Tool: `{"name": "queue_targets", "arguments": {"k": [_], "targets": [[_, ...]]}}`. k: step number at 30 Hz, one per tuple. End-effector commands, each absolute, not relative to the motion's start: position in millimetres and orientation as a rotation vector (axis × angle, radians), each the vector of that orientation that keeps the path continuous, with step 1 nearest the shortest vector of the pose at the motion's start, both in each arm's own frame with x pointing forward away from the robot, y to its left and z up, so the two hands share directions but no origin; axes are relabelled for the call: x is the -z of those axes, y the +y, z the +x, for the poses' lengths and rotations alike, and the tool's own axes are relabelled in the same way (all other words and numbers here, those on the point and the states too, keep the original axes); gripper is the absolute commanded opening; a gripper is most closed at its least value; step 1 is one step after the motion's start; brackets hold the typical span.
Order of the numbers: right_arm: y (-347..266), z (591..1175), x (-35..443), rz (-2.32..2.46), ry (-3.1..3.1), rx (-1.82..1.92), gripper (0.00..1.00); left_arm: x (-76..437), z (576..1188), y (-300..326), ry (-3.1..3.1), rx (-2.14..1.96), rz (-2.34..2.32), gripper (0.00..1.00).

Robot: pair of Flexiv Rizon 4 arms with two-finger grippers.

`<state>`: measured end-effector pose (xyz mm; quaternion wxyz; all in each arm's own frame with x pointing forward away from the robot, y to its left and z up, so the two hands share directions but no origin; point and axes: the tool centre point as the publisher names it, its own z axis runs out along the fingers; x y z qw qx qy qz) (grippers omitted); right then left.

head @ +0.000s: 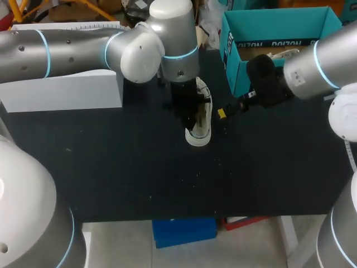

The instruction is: Take the shoe out of the shoebox, open the shoe tongue, remove and reinsert the insole, then place the shoe into the shoebox

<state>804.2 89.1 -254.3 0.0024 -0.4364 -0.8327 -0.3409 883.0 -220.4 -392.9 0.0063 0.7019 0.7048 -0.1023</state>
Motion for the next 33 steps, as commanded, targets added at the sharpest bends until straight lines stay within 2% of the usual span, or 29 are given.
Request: {"name": "queue_targets", "arguments": {"k": [1, 9, 28, 33], "targets": [[90, 805, 254, -1.369, -2.612, 1.066, 1.0, 381, 884, -217, 2.195, 0.334, 2.215, 0.0], [90, 805, 254, -1.369, -2.612, 1.066, 1.0, 365, 892, -222, 2.131, 0.261, 2.147, 0.0], [90, 805, 254, -1.369, -2.612, 1.066, 1.0, 424, 903, -240, 2.197, 0.172, 2.264, 0.0], [90, 805, 254, -1.369, -2.612, 1.066, 1.0, 407, 903, -237, 2.174, 0.173, 2.226, 0.0]]}}
